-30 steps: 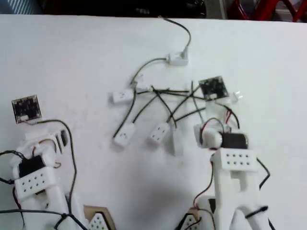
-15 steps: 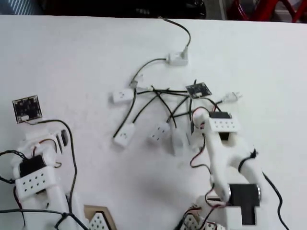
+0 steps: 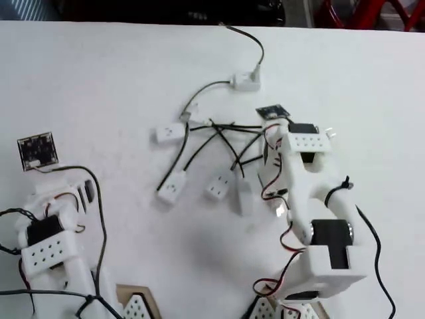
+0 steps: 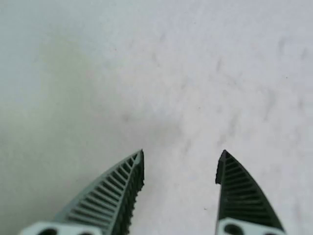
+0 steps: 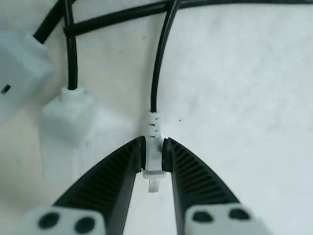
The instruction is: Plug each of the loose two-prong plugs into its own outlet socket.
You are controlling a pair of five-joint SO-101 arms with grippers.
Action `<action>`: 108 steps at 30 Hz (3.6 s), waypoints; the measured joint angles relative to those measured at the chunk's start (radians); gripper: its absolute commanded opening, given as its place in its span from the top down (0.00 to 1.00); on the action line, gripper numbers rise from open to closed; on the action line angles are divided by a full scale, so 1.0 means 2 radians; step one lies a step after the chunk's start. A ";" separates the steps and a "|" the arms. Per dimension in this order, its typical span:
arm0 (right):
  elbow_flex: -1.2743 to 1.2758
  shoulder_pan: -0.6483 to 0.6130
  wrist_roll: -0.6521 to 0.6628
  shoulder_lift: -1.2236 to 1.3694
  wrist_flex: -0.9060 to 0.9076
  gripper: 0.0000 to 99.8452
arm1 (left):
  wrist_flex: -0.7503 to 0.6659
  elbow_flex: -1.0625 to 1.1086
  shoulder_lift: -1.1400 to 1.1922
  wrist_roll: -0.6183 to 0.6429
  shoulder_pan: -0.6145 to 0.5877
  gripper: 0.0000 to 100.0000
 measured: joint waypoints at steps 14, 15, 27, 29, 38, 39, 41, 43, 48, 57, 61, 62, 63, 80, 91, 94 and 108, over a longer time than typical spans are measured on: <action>-0.013 -0.002 0.000 0.033 0.027 0.95 | 0.000 0.000 0.000 0.000 0.000 0.76; -0.017 -0.002 0.000 0.033 0.036 0.95 | 0.000 0.000 0.000 0.000 0.000 0.76; -0.034 -0.002 0.017 0.055 0.077 0.95 | 0.000 0.000 0.000 0.000 0.000 0.76; -0.037 -0.002 0.017 0.070 0.079 0.95 | 0.000 0.000 0.000 0.000 0.000 0.76; -0.043 -0.002 0.020 0.086 0.080 0.99 | 0.000 0.000 0.000 0.000 0.000 0.76; -0.043 -0.002 0.020 0.086 0.080 0.98 | 0.000 0.000 0.000 0.000 0.000 0.76; -0.043 0.000 0.020 0.086 0.080 0.98 | 0.000 0.000 0.000 0.000 0.000 0.76; -0.043 0.000 0.021 0.086 0.081 0.98 | 0.000 0.000 0.000 0.000 0.000 0.76; -0.043 -0.001 0.021 0.037 0.124 0.98 | 0.000 0.000 0.000 0.000 0.000 0.76; -0.043 -0.002 0.021 -0.209 0.185 0.98 | 0.000 0.000 0.000 0.000 0.000 0.76; -0.043 -0.002 0.021 -0.299 0.186 0.98 | 0.000 0.000 0.000 0.000 0.000 0.76; -0.042 -0.004 0.020 -0.317 0.186 0.98 | 0.000 0.000 0.000 0.000 0.000 0.76; -0.040 -0.011 0.014 -0.335 0.185 0.98 | 0.000 0.000 0.000 0.000 0.000 0.76; 0.309 -0.224 -0.132 -0.549 -0.268 0.98 | 0.000 -0.081 0.000 0.035 0.153 0.76; 0.409 -0.302 -0.176 -0.621 -0.400 0.98 | 0.000 -0.143 0.000 0.063 0.304 0.76; 0.409 -0.322 -0.184 -0.641 -0.400 0.98 | 0.000 -0.143 0.000 0.063 0.331 0.76; 0.439 -0.334 -0.186 -0.655 -0.400 0.98 | 0.008 -0.143 0.000 0.011 0.400 0.76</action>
